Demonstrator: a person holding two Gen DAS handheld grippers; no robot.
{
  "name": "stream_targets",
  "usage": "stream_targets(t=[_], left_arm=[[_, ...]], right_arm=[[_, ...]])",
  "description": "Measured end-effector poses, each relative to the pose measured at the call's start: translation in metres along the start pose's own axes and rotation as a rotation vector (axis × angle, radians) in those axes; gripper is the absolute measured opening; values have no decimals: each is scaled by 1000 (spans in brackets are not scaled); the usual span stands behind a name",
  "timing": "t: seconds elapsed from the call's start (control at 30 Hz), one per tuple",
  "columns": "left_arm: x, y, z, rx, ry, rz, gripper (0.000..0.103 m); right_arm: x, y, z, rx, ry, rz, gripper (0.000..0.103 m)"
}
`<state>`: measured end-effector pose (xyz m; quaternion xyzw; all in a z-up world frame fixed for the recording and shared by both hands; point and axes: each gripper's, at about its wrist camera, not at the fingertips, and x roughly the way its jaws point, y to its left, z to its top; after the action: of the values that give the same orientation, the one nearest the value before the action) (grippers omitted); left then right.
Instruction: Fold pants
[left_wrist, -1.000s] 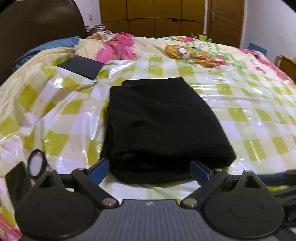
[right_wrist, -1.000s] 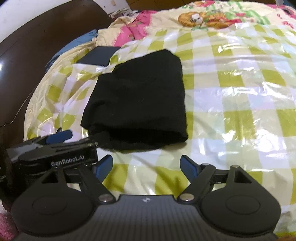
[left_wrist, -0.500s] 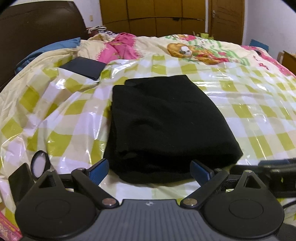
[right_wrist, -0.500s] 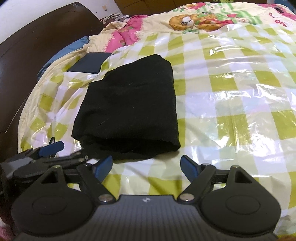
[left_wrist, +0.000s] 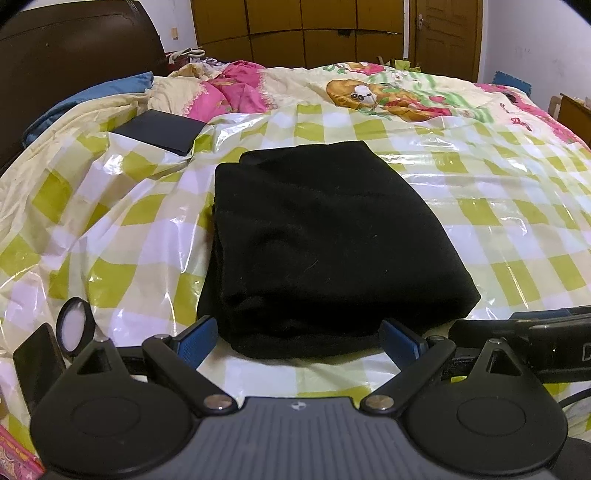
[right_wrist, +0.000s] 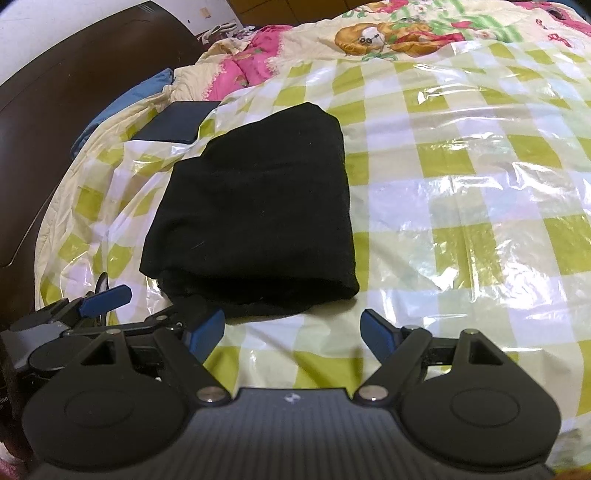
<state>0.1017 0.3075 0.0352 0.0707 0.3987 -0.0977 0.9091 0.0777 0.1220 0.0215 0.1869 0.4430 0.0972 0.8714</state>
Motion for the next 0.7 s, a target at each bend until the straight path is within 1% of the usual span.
stream_targets(t=[0.7], left_arm=[[0, 0, -2, 15, 15, 11, 103]], right_arm=[[3, -1, -4, 15, 29, 7, 81]])
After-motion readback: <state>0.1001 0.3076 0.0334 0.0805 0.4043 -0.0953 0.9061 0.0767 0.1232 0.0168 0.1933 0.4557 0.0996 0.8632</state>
